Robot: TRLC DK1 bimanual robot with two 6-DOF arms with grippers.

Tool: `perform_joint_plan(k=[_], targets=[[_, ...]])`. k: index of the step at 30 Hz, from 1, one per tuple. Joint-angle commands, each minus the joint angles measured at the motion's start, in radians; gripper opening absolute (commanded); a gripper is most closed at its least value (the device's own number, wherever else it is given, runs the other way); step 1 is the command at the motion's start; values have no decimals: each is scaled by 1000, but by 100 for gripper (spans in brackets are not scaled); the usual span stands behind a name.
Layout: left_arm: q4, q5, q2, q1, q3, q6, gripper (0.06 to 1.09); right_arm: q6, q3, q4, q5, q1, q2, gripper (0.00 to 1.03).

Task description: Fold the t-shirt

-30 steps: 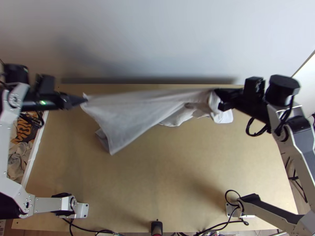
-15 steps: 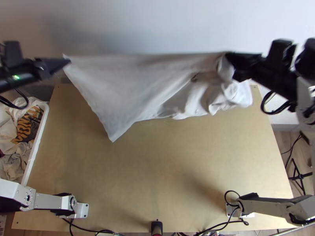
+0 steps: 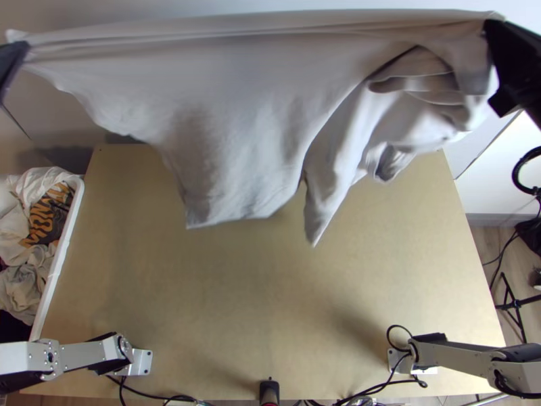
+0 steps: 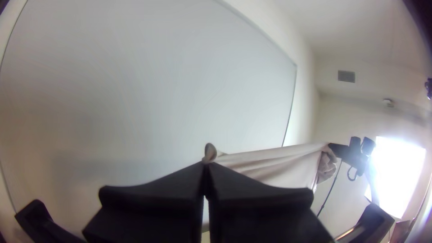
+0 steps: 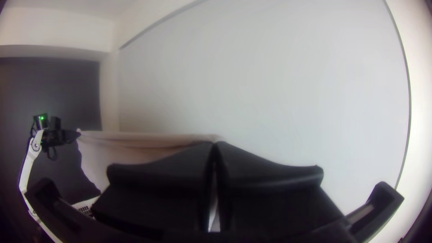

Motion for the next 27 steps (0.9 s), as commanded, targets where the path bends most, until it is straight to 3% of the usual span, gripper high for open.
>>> perform_joint_plan(k=[1,8,14,18,27], targets=[[50,9,-10,109,-6,-35,9,-17,-15,18,26,-69,-6,3],[50,18,-9,73,-26,-27,9,-47,-14,-20,25,18,29,3],[-16,20,-12,-58,-84,71,9,-101,-172,-43,26,141,6,3],[-16,9,62,-130,-103,71,9,-109,-230,7,28,147,55,3],[66,-118,375,-276,-18,43,9,-101,-181,154,46,78,334,3]])
